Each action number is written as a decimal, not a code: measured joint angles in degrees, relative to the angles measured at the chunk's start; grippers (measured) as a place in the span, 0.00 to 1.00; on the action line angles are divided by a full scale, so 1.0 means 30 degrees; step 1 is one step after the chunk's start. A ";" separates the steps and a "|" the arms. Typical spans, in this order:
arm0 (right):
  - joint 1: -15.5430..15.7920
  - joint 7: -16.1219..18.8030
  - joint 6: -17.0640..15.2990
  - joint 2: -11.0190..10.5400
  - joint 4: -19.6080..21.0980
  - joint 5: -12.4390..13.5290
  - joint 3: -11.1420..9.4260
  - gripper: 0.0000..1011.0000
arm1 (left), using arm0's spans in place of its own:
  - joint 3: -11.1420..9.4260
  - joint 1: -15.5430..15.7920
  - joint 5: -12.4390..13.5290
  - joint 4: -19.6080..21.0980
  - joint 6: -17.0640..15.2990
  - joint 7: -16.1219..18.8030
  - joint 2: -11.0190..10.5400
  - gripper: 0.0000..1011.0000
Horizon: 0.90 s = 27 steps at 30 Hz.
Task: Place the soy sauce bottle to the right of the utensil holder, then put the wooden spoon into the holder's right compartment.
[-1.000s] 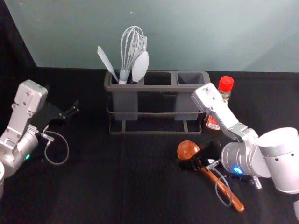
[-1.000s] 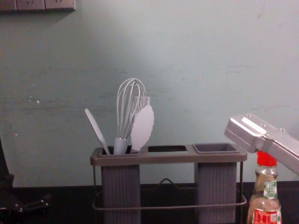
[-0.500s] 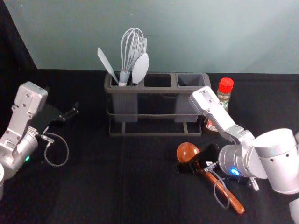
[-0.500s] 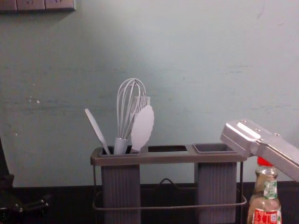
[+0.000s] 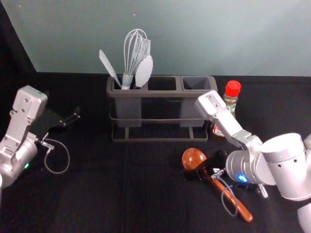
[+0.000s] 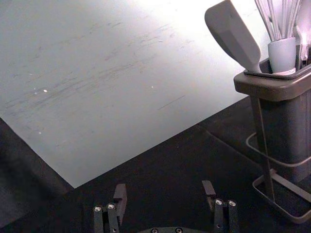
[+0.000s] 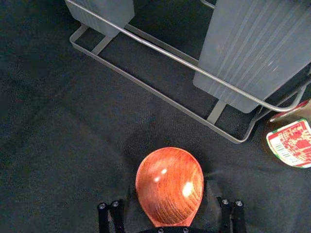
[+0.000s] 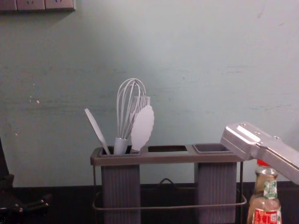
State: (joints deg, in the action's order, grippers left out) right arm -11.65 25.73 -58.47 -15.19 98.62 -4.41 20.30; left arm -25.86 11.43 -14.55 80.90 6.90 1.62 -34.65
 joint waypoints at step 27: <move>0.0281 0.0775 -0.0007 0.0289 0.0701 -0.0962 -0.0623 0.83 | 0.0001 0.0000 0.0000 0.0000 0.0001 0.0000 0.0000 1.00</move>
State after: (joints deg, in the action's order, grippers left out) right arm -10.81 28.05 -58.49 -14.32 100.73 -7.30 18.43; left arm -25.86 11.43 -14.55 80.90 6.91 1.62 -34.65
